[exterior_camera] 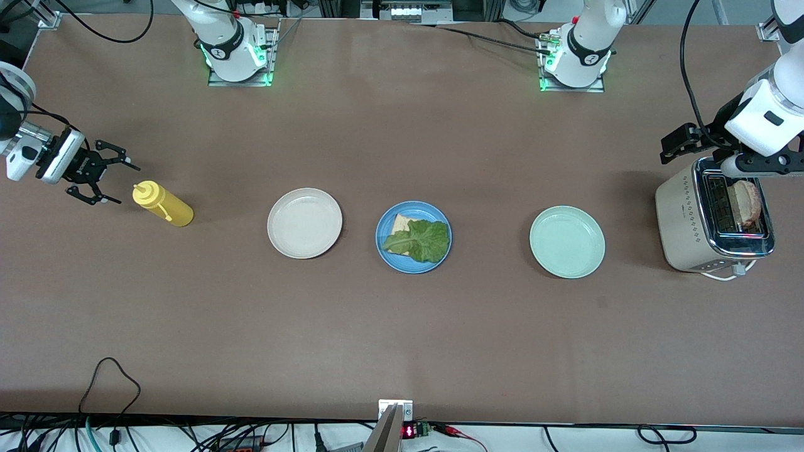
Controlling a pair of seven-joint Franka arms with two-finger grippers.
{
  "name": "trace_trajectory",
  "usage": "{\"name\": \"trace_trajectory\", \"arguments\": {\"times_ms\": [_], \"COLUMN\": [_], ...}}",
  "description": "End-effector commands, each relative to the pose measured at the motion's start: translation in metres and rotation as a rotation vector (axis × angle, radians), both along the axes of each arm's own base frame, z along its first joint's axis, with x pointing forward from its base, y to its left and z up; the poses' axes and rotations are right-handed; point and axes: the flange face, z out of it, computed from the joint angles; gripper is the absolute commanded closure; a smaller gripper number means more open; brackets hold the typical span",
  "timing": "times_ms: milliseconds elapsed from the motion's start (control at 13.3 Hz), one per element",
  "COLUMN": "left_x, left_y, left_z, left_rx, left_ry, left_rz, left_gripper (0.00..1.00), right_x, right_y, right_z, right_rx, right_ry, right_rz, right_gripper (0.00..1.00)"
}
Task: Make sandwich in blue plate with both arms
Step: 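Grasp the yellow mustard bottle with the right gripper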
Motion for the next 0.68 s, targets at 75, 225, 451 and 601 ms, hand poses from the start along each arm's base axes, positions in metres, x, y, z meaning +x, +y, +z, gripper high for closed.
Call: {"name": "trace_trajectory", "arguments": {"times_ms": [75, 225, 451, 601], "left_x": [-0.005, -0.005, -0.004, -0.003], "left_y": [-0.002, -0.002, -0.003, -0.001], "left_z": [0.001, 0.001, 0.005, 0.006], "left_rx": [-0.010, -0.011, -0.013, -0.014], "left_ry": [-0.007, -0.007, -0.016, -0.017], "left_rz": [-0.005, -0.004, -0.006, -0.010], "left_gripper": [0.00, 0.00, 0.00, 0.00], "right_x": [0.006, 0.006, 0.005, 0.012], "right_y": [-0.012, -0.011, -0.004, 0.005], "right_z": [-0.045, -0.059, -0.076, -0.080], "right_rx": [0.068, 0.096, 0.146, 0.191], "right_ry": [-0.010, -0.021, -0.034, -0.065], "right_rz": [-0.014, -0.019, -0.032, -0.023], "right_gripper": [0.00, 0.00, 0.00, 0.00]}}
